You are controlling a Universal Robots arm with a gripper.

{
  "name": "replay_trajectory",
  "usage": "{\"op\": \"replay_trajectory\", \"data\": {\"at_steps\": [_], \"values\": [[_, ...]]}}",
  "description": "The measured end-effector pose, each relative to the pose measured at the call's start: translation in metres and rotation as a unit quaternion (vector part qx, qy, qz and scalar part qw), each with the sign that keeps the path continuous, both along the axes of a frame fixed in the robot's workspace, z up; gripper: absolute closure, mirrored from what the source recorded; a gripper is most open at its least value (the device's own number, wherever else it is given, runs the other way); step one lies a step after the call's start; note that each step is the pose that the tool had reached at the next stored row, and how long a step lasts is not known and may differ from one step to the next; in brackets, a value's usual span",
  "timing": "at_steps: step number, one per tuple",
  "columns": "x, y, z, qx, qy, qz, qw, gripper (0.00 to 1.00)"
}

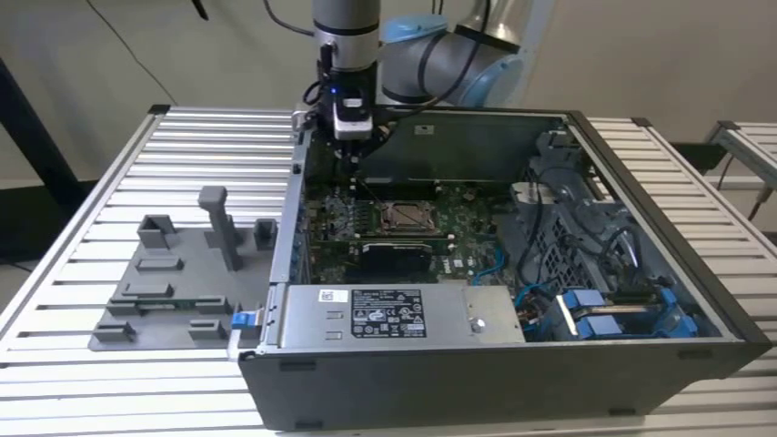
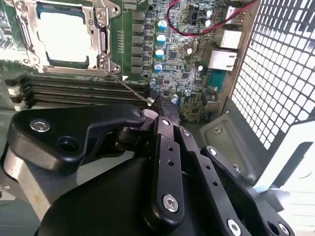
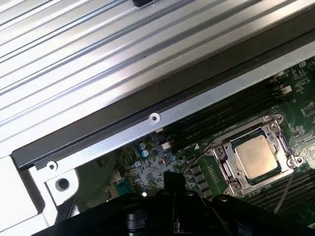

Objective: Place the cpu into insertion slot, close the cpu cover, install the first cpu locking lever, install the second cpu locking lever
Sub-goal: 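Install the first cpu locking lever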

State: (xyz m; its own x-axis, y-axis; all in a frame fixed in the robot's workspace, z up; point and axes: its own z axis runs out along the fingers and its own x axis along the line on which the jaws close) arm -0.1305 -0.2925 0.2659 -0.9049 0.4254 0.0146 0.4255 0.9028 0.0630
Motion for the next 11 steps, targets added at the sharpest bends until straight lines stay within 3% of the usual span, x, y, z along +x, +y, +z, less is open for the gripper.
{"op": "replay_trajectory", "data": {"at_steps": [5, 11], "values": [[-0.0016, 0.0000, 0.0000, 0.0000, 0.0000, 0.037, 0.99932, 0.89], [-0.0032, 0.0000, -0.0001, -0.0001, 0.0001, 0.081, 0.99671, 0.89]]}}
